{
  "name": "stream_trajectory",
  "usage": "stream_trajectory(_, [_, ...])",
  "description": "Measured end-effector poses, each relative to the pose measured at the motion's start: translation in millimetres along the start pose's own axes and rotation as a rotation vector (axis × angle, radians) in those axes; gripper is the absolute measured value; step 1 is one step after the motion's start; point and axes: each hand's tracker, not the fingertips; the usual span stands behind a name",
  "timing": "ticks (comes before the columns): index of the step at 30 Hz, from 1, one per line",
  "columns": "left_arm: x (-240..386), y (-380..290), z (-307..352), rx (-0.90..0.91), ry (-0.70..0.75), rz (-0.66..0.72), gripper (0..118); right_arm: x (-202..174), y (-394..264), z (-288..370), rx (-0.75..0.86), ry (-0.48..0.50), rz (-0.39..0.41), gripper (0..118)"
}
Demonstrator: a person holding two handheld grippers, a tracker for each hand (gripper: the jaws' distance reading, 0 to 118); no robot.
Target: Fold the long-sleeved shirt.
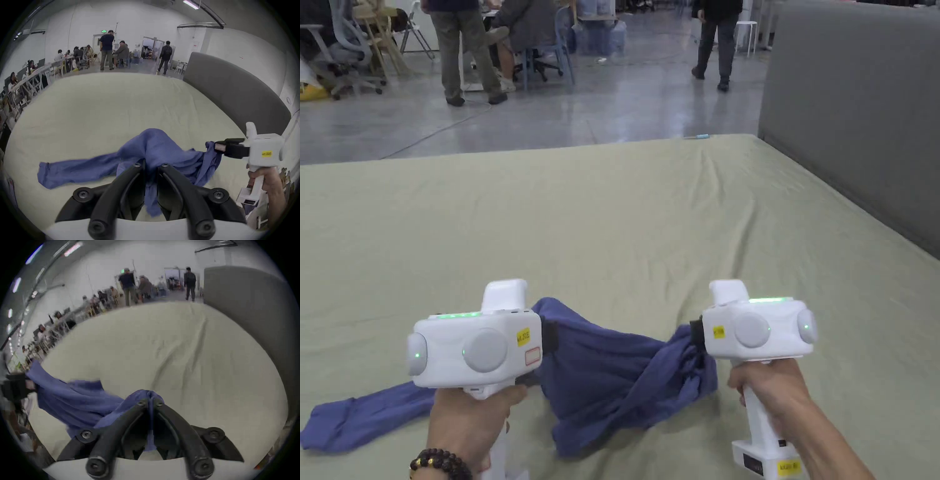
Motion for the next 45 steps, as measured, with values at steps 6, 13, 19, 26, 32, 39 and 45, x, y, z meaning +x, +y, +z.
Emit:
stream_trajectory(6, [-11, 98, 61, 0.206, 0.045, -0.019, 6, -36, 118, 98, 0.32, 0.067, 0.08, 1])
stream_trajectory(13, [-11, 265, 138, 0.384, 0.177, -0.053, 6, -80, 282, 156, 0.519, 0.047, 0.154, 1])
stream_trajectory(19, [-10, 337, 170, 0.451, 0.22, -0.07, 5, -95, 348, 173, 0.601, 0.024, 0.146, 1])
stream_trajectory(26, [-26, 333, 143, 0.447, 0.217, -0.041, 4, -89, 343, 149, 0.586, 0.034, 0.114, 1])
stream_trajectory(32, [-54, 269, 38, 0.247, 0.201, 0.003, 4, -74, 277, 44, 0.407, 0.059, 0.063, 1])
stream_trajectory(39, [-84, 184, -40, 0.046, 0.198, 0.066, 4, -57, 192, -51, 0.203, 0.04, 0.054, 1])
stream_trajectory(45, [-90, 99, 1, 0.039, 0.095, 0.143, 4, -61, 104, -7, 0.198, 0.056, 0.035, 1])
